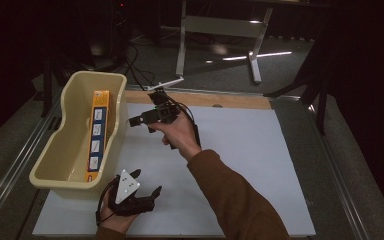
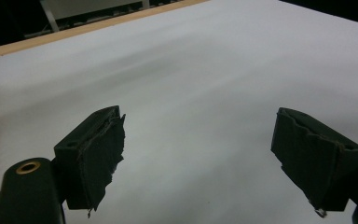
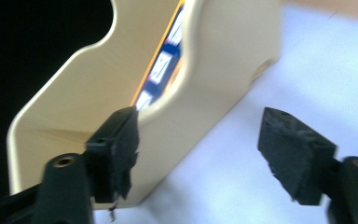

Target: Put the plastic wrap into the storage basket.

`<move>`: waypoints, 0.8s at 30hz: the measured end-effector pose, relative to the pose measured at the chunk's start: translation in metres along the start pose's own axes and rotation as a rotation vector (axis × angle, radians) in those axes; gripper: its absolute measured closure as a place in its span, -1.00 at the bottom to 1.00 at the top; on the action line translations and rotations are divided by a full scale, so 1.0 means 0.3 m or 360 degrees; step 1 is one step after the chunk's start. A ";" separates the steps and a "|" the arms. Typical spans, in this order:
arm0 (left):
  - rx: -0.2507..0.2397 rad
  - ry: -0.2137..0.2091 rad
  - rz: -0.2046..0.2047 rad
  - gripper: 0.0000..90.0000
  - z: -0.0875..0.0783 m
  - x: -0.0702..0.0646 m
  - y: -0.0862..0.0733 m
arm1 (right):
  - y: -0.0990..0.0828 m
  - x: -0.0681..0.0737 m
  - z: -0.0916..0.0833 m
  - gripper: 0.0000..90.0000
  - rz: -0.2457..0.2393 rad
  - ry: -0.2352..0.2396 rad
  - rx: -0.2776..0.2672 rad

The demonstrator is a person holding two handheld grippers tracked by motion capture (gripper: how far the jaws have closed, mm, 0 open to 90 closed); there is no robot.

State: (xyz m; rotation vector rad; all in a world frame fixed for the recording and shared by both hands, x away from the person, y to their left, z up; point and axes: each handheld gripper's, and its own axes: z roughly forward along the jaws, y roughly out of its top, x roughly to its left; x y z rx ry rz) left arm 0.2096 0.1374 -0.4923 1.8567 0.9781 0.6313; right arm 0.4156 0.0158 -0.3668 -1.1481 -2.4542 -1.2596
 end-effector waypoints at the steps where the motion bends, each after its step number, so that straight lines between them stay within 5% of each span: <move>1: 0.0007 0.0002 0.0004 -0.62 0.000 -0.001 -0.001 | -0.018 -0.005 -0.023 -0.45 -0.0032 -0.0019 -0.0066; 3: 0.0011 0.0003 0.0008 -0.62 0.001 -0.001 -0.002 | -0.054 -0.015 -0.070 -0.48 -0.0122 -0.0063 -0.0173; 10: 0.0019 0.0003 -0.0003 -0.62 0.003 0.001 0.000 | -0.179 -0.075 -0.201 -0.49 -0.0382 -0.0228 -0.0279; 15: 0.0034 0.0011 0.0007 -0.62 0.007 0.000 -0.001 | -0.268 -0.121 -0.260 -0.49 -0.0434 -0.0246 -0.0337; 24: 0.0030 0.0049 -0.0012 -0.62 0.009 0.015 0.002 | -0.506 -0.262 -0.399 -0.48 -0.0459 -0.0411 -0.0395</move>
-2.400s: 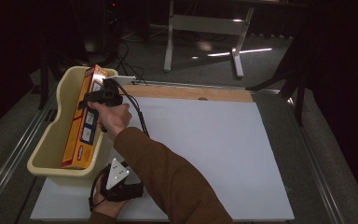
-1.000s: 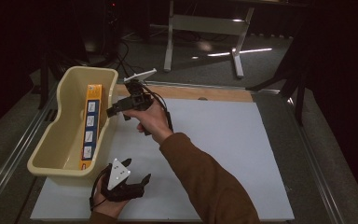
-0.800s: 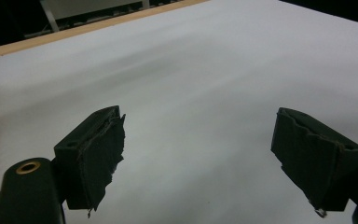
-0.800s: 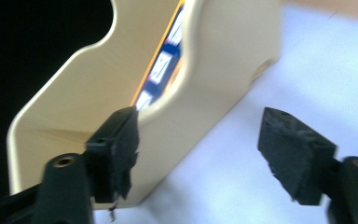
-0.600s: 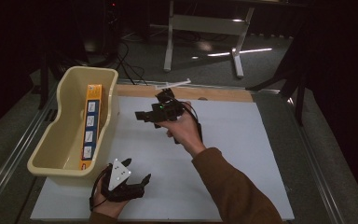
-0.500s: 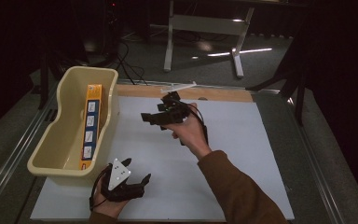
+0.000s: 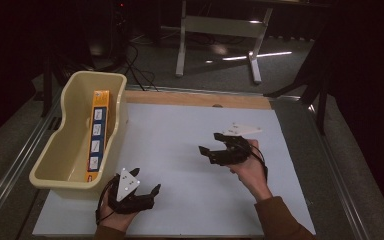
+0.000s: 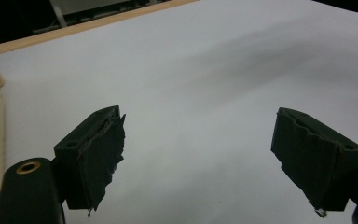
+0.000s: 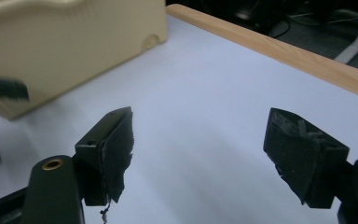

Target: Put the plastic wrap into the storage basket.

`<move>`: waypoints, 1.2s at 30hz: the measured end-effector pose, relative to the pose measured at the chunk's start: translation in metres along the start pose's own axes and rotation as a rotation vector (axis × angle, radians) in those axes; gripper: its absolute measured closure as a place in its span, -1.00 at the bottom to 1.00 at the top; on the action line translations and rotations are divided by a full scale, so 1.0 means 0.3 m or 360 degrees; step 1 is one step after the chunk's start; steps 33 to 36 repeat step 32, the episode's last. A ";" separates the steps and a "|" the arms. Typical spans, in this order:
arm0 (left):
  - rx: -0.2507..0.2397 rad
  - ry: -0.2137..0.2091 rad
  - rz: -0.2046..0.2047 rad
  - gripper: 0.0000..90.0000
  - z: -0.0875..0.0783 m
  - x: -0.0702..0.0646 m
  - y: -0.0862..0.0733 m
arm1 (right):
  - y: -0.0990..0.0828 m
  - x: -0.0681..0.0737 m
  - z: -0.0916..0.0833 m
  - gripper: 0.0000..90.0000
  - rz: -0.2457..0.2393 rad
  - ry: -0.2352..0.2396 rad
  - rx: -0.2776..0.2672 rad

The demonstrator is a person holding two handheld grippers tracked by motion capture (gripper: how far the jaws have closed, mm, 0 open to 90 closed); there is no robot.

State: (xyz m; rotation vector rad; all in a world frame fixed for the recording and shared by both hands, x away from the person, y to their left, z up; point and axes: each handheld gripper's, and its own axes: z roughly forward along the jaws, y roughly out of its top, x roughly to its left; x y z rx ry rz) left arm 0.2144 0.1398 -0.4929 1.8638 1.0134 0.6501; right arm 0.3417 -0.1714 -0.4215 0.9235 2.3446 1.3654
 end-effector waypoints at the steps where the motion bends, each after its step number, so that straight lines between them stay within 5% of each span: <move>1: 0.0000 0.0004 -0.0003 -0.62 0.000 0.001 0.000 | -0.032 -0.012 -0.021 -0.48 -0.0002 -0.0013 -0.0012; 10: 0.0000 0.0025 -0.0030 -0.62 0.001 0.011 -0.002 | -0.260 -0.057 -0.177 -0.50 0.0070 -0.0135 -0.0115; 16: 0.0007 0.0031 -0.0032 -0.62 0.009 0.012 -0.005 | -0.402 -0.074 -0.244 -0.50 0.0199 -0.0173 -0.0235; 21: 0.0023 0.0048 -0.0027 -0.62 0.014 0.010 -0.007 | -0.444 -0.079 -0.284 -0.52 0.0231 -0.0162 -0.0264; 29: 0.0031 0.0045 -0.0019 -0.62 0.020 0.003 -0.008 | -0.468 -0.068 -0.318 -0.57 0.0107 -0.0219 -0.0219; 36: 0.0048 0.0053 -0.0025 -0.62 0.026 0.004 -0.010 | -0.469 -0.074 -0.311 -0.62 0.0093 -0.0215 -0.0217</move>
